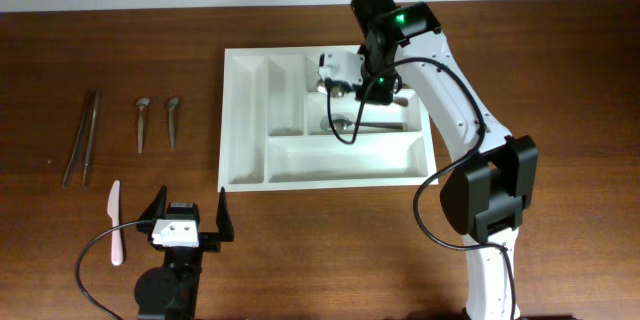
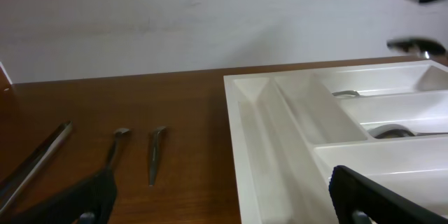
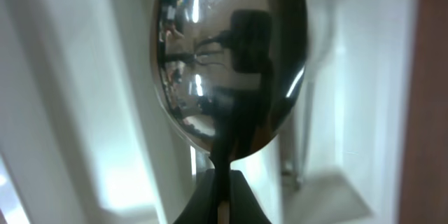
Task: Pack container
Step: 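Lower the spoon into the middle compartment and open the right gripper, then withdraw the right gripper back to the right side of the table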
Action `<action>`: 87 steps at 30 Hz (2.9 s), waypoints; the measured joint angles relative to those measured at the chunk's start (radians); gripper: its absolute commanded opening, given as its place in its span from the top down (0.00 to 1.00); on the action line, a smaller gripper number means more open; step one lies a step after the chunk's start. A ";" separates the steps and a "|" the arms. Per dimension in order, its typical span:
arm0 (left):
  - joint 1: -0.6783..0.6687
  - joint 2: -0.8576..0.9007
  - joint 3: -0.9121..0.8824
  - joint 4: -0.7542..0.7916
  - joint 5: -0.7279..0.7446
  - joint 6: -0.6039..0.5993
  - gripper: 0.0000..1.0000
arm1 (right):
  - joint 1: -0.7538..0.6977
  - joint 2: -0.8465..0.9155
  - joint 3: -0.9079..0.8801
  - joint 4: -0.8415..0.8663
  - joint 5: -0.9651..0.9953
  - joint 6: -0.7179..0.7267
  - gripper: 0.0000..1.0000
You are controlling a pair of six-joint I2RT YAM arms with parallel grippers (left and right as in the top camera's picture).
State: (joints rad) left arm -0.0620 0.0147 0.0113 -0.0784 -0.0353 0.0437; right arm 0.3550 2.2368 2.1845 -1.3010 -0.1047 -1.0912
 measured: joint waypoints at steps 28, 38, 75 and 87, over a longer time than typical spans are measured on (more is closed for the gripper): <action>0.000 0.000 0.000 0.000 0.000 0.000 0.01 | -0.039 0.007 0.088 0.143 0.134 0.297 0.01; 0.000 0.000 0.000 0.000 0.000 0.000 0.01 | -0.252 0.003 0.543 -0.135 0.295 0.750 0.01; 0.000 0.000 0.000 0.000 0.000 0.000 0.01 | -0.753 -0.237 -0.110 -0.065 0.378 1.133 0.01; 0.000 0.000 0.000 0.000 0.000 0.000 0.01 | -0.767 -0.341 -0.553 0.301 0.316 1.068 0.01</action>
State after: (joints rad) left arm -0.0620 0.0147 0.0113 -0.0784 -0.0353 0.0437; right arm -0.4122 1.8954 1.6318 -1.0000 0.2115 -0.0231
